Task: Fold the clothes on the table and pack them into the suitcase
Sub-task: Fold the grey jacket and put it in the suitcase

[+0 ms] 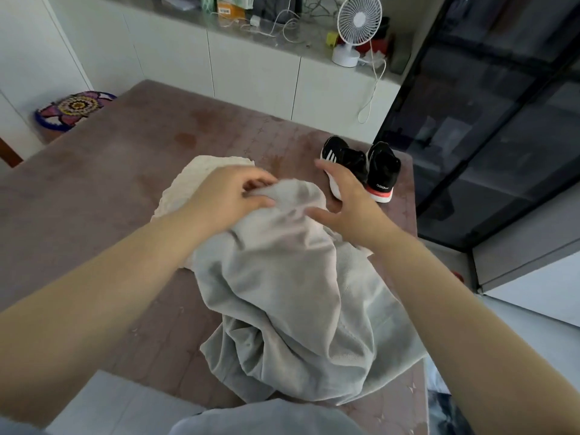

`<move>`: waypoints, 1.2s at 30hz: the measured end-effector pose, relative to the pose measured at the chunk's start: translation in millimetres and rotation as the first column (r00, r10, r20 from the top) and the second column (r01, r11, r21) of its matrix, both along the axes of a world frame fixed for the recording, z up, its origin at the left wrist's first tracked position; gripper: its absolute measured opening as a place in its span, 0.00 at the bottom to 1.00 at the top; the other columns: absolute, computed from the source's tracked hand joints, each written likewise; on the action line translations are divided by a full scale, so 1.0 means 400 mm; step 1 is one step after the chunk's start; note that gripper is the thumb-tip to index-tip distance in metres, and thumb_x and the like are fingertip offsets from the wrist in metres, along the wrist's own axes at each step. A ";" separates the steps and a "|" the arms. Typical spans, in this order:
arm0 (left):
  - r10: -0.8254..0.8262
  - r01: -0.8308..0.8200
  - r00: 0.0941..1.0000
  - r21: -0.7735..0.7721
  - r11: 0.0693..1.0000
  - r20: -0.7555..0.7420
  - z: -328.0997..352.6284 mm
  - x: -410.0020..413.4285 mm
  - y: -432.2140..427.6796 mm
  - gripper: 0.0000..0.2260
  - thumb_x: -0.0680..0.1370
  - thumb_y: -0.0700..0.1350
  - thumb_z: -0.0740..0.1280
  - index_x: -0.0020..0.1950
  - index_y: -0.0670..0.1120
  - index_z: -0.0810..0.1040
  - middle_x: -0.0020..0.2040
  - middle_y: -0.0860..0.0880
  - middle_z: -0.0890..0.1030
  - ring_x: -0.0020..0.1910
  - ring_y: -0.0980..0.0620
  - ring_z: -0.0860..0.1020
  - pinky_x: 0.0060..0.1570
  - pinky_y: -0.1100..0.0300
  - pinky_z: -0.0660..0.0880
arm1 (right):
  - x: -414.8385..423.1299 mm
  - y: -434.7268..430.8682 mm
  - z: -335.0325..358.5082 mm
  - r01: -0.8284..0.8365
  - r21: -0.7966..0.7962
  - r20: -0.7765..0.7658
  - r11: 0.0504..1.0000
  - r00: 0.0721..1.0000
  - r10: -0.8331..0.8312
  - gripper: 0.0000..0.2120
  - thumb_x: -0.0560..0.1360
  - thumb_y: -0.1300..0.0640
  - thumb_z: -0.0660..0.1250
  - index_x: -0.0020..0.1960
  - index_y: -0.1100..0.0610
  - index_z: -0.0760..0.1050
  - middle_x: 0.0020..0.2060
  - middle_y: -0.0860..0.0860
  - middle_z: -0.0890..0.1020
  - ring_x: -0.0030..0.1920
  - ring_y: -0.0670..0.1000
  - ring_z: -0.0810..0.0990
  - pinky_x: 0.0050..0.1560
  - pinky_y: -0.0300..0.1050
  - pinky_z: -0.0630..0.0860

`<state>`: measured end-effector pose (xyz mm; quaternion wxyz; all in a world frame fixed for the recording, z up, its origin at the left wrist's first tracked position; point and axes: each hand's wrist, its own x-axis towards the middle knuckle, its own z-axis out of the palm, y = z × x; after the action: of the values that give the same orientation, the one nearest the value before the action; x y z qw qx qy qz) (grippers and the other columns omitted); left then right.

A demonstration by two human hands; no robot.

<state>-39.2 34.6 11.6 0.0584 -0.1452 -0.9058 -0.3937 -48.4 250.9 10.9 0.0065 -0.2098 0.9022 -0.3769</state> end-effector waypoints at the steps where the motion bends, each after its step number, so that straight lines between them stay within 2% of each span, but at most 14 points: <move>1: -0.045 0.046 0.998 -0.025 0.999 0.034 -0.002 0.021 0.021 0.14 0.69 0.45 0.74 0.54 0.47 0.81 0.46 0.54 0.81 0.45 0.59 0.77 0.45 0.73 0.68 | -0.024 -0.013 0.004 -0.080 0.104 -0.007 0.991 0.997 0.081 0.36 0.69 0.54 0.74 0.73 0.52 0.61 0.71 0.48 0.64 0.71 0.45 0.61 0.72 0.45 0.58; 4: -0.133 0.145 0.981 -0.083 0.986 0.139 -0.046 0.091 0.039 0.15 0.70 0.48 0.74 0.55 0.53 0.80 0.48 0.57 0.81 0.46 0.63 0.77 0.49 0.70 0.72 | -0.034 -0.007 -0.016 -0.285 0.456 0.088 0.843 0.957 0.276 0.24 0.70 0.49 0.73 0.64 0.50 0.73 0.72 0.46 0.65 0.75 0.48 0.55 0.74 0.48 0.43; 6: -0.172 0.178 0.965 -0.016 0.984 0.197 -0.078 0.124 -0.002 0.14 0.70 0.49 0.74 0.54 0.57 0.77 0.45 0.64 0.81 0.48 0.68 0.77 0.49 0.76 0.69 | 0.009 0.022 -0.036 -0.312 0.474 0.084 0.824 0.947 0.310 0.14 0.71 0.49 0.71 0.55 0.52 0.79 0.63 0.43 0.75 0.70 0.45 0.60 0.68 0.28 0.42; 8: -0.113 0.106 0.976 0.049 0.993 0.187 -0.093 0.140 -0.075 0.14 0.71 0.52 0.72 0.53 0.62 0.74 0.48 0.70 0.78 0.52 0.69 0.75 0.51 0.78 0.66 | 0.061 0.077 -0.056 -0.273 0.454 0.113 0.848 0.962 0.249 0.12 0.72 0.49 0.70 0.54 0.50 0.79 0.51 0.38 0.76 0.61 0.42 0.62 0.60 0.20 0.46; 12: 0.202 -0.214 0.977 -0.242 0.946 -0.075 -0.155 0.122 -0.228 0.22 0.71 0.66 0.58 0.60 0.58 0.73 0.55 0.60 0.75 0.52 0.54 0.73 0.58 0.60 0.64 | 0.148 0.229 -0.086 -0.228 0.491 0.231 0.841 0.965 0.126 0.08 0.73 0.55 0.69 0.52 0.46 0.80 0.45 0.34 0.80 0.52 0.38 0.74 0.67 0.34 0.60; 14: 0.258 -0.239 0.960 -0.166 0.957 0.106 -0.183 0.126 -0.258 0.18 0.70 0.68 0.58 0.57 0.65 0.69 0.55 0.57 0.73 0.48 0.53 0.72 0.55 0.57 0.66 | 0.192 0.295 -0.109 -0.165 0.469 0.323 0.868 0.947 0.005 0.15 0.71 0.61 0.70 0.45 0.38 0.79 0.44 0.29 0.77 0.51 0.36 0.74 0.61 0.29 0.62; 16: 0.197 -0.175 0.933 -0.098 0.980 0.301 -0.228 0.133 -0.258 0.13 0.72 0.62 0.66 0.53 0.67 0.66 0.55 0.56 0.75 0.49 0.53 0.74 0.52 0.58 0.67 | 0.229 0.351 -0.153 -0.112 0.508 0.363 0.854 0.927 -0.094 0.21 0.71 0.62 0.69 0.43 0.33 0.74 0.50 0.29 0.74 0.57 0.40 0.69 0.65 0.34 0.61; 19: 0.106 -0.093 0.844 -0.051 0.994 0.525 -0.282 0.155 -0.216 0.17 0.70 0.53 0.71 0.56 0.61 0.69 0.52 0.58 0.77 0.58 0.54 0.75 0.50 0.68 0.69 | 0.272 0.380 -0.164 -0.237 0.611 0.464 0.755 0.880 -0.099 0.25 0.74 0.57 0.67 0.53 0.29 0.61 0.52 0.25 0.65 0.62 0.37 0.65 0.73 0.41 0.48; 22: -0.074 0.046 0.787 0.062 0.997 0.612 -0.310 0.179 -0.147 0.36 0.60 0.70 0.70 0.63 0.58 0.67 0.56 0.66 0.73 0.57 0.63 0.74 0.50 0.75 0.69 | 0.300 0.353 -0.145 -0.329 0.523 0.650 0.786 0.751 -0.118 0.44 0.67 0.44 0.74 0.64 0.31 0.40 0.59 0.28 0.59 0.60 0.34 0.62 0.70 0.37 0.57; 25: -0.279 0.100 0.691 0.295 0.950 0.667 -0.324 0.201 -0.067 0.41 0.58 0.69 0.72 0.67 0.61 0.62 0.64 0.63 0.71 0.62 0.66 0.72 0.59 0.68 0.71 | 0.311 0.313 -0.161 -0.043 0.380 0.519 0.924 0.837 -0.174 0.54 0.55 0.32 0.74 0.68 0.30 0.40 0.67 0.36 0.61 0.65 0.42 0.65 0.69 0.43 0.64; 27: -0.303 0.098 0.683 0.328 0.940 0.665 -0.337 0.210 -0.025 0.42 0.59 0.63 0.76 0.68 0.63 0.59 0.65 0.64 0.70 0.63 0.65 0.71 0.61 0.66 0.71 | 0.297 0.279 -0.176 0.122 0.246 0.463 0.962 0.857 -0.228 0.54 0.54 0.30 0.73 0.70 0.32 0.44 0.68 0.38 0.61 0.66 0.44 0.66 0.67 0.44 0.66; 29: -0.210 -0.032 0.715 0.331 0.943 0.667 -0.348 0.207 0.000 0.38 0.63 0.53 0.78 0.67 0.59 0.62 0.61 0.62 0.74 0.60 0.62 0.74 0.56 0.66 0.73 | 0.270 0.244 -0.191 0.191 0.205 0.450 0.960 0.853 -0.265 0.56 0.51 0.28 0.72 0.70 0.32 0.43 0.65 0.36 0.64 0.66 0.43 0.68 0.65 0.46 0.68; 32: -0.020 -0.309 0.739 0.365 0.878 0.674 -0.334 0.183 0.021 0.14 0.73 0.39 0.69 0.57 0.49 0.76 0.46 0.55 0.83 0.50 0.54 0.80 0.40 0.68 0.75 | 0.248 0.216 -0.208 0.215 0.277 0.471 0.937 0.819 -0.327 0.59 0.49 0.27 0.73 0.70 0.32 0.42 0.63 0.36 0.68 0.63 0.47 0.72 0.63 0.53 0.71; 36: 0.026 -0.352 0.816 0.460 0.815 0.578 -0.225 0.080 0.021 0.02 0.72 0.41 0.71 0.44 0.45 0.80 0.35 0.53 0.83 0.37 0.55 0.80 0.39 0.59 0.74 | 0.240 0.226 -0.204 0.339 0.374 0.424 0.863 0.765 -0.484 0.41 0.60 0.42 0.78 0.68 0.47 0.64 0.51 0.45 0.76 0.51 0.50 0.75 0.50 0.47 0.73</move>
<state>-7.0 42.9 -78.5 -0.1228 0.0911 -0.7428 -0.6519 47.4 341.1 -70.9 0.1875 0.1045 0.9353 -0.2812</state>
